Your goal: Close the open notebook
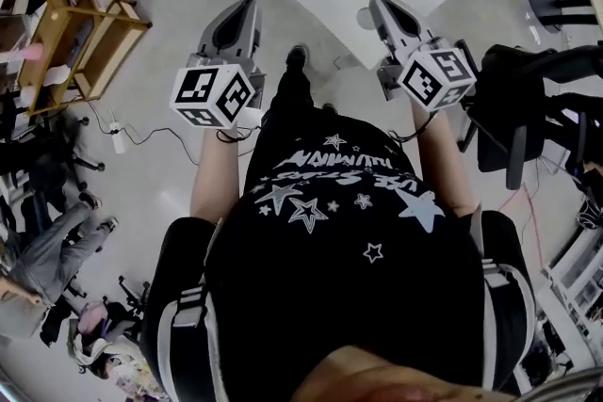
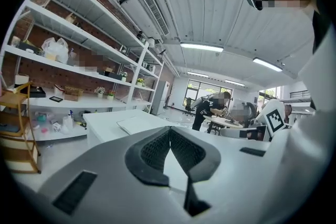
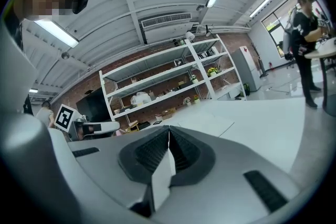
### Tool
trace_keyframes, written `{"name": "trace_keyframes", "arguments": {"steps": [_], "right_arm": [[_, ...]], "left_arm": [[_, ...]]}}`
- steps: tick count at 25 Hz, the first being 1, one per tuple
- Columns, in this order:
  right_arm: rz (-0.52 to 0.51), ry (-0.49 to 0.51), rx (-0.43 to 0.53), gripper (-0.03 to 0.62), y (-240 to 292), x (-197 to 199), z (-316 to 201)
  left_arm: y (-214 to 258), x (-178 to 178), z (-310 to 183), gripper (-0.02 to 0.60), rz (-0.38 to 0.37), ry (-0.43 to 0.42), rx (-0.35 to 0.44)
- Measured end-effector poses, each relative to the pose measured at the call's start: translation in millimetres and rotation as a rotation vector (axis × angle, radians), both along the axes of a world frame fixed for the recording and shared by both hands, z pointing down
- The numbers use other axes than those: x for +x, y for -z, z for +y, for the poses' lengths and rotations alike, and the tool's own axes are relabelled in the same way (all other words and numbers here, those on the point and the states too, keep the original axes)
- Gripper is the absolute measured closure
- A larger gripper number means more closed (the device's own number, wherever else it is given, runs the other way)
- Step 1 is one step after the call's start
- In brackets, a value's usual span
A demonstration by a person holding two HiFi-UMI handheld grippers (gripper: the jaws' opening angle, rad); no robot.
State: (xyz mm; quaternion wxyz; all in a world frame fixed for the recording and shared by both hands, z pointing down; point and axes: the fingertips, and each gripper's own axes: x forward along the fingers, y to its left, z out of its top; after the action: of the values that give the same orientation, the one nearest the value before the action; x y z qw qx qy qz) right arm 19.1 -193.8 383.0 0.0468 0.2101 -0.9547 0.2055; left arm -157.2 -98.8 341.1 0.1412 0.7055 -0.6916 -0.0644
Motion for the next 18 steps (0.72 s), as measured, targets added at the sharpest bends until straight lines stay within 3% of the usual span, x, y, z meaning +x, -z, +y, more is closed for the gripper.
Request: {"name": "trace_keyframes", "arguments": {"steps": [4,12,18], "right_arm": [[0.019,-0.034,0.003,0.585,2,-23,-33],[0.041,-0.087,0.003,0.585,3,-76,-97],[0.045,-0.123,-0.017,0.585,-4,-110,-129]], "left_arm": [[-6,-26,-44,0.568,0.012,-0.057,-0.002],[-27,-91,-123,0.568,0.046,-0.091,-0.052],[-61,-131,-169,0.568,0.06,-0.112,-0.165]]}}
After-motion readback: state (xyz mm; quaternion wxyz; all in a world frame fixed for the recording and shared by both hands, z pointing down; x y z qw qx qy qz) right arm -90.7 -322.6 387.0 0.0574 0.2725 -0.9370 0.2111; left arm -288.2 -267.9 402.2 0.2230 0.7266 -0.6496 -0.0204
